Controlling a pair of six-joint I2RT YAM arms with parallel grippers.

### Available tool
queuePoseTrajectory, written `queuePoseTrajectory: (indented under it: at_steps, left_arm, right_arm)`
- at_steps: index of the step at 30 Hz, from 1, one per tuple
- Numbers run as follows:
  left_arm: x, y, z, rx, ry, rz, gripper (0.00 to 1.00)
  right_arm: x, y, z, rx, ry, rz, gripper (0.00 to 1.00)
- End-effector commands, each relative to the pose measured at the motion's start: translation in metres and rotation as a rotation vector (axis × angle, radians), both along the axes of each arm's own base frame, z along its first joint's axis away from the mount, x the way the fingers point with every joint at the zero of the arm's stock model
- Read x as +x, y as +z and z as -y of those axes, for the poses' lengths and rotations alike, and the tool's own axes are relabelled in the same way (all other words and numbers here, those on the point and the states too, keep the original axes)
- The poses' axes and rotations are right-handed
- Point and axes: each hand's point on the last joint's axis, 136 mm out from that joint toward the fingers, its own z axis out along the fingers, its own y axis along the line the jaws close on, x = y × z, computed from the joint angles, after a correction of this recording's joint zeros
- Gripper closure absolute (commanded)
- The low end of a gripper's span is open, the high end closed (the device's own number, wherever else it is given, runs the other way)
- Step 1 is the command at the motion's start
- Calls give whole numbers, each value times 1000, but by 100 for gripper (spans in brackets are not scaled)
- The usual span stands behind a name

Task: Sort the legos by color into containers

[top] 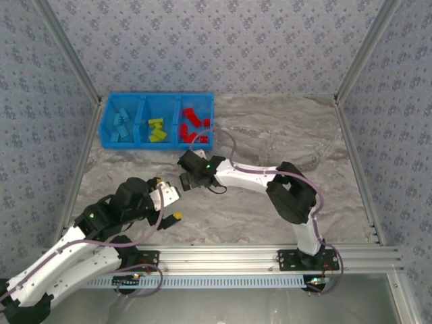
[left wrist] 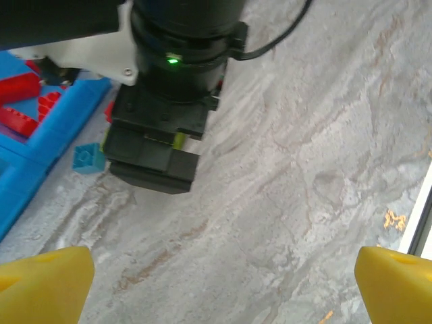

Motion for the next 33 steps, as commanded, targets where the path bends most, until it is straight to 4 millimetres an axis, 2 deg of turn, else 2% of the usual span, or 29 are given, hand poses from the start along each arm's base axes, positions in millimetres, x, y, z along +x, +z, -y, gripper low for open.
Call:
queuePoseTrajectory:
  at_steps: [1,8,11,17,21,24,27,29,33]
  left_arm:
    - [-1,13,7,-49,-46,48,1]
    - [-3,13,0,-101,-12,80,1]
    - [0,19,-3,-123,4,118,1]
    - [1,20,-6,-133,15,139,1]
    - [1,20,-6,-135,17,142,1]
    - [0,20,-6,-134,8,147,1]
    - [-1,20,-6,-137,3,158,1]
    - [0,21,-8,-140,10,167,1]
    - [7,28,-17,-143,75,204,1]
  right_arm:
    - [12,-8,1,-34,-44,5,0]
    - [18,-31,-4,-56,-84,-23,4]
    - [15,-40,-2,-61,-102,-44,9]
    - [10,-54,4,-78,-113,-61,11]
    - [13,-55,7,-85,-115,-51,22]
    - [15,-48,7,-78,-112,-36,29]
    - [15,-31,5,-43,-98,-13,38]
    - [14,-12,4,-4,-84,13,43]
    - [13,40,2,74,-67,95,43]
